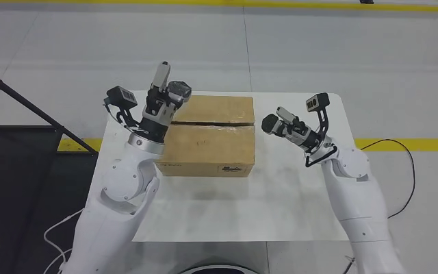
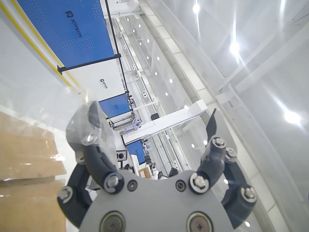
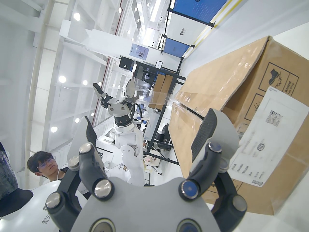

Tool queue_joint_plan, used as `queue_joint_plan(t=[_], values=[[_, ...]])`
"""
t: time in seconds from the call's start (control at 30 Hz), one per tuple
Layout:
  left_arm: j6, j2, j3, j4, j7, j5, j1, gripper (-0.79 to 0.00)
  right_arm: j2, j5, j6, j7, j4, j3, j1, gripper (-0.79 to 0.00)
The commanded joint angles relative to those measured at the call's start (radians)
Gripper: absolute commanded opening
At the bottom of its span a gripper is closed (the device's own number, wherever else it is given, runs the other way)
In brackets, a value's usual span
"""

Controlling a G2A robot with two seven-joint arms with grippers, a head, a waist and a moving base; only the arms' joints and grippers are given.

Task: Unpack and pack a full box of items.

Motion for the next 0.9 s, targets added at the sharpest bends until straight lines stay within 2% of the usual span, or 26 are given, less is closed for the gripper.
queue_joint_plan(t=[0.0,0.37,0.87], values=[[0.0,-0.003,0.003,0.003,-0.004,-0.007,-0.001,0.0,0.002,0.001,0.0,0.001,-0.004,0.002,-0.005,0.0],[0.0,-0.017,0.028,0.014,-0.037,-0.036,-0.006,0.0,0.011,0.011,-0.009,0.001,-0.01,0.017,-0.022,0.0],[-0.004,-0.041,0.08,0.078,-0.042,-0.054,-0.037,0.0,0.026,0.023,-0.016,0.002,-0.017,0.047,-0.056,0.0]])
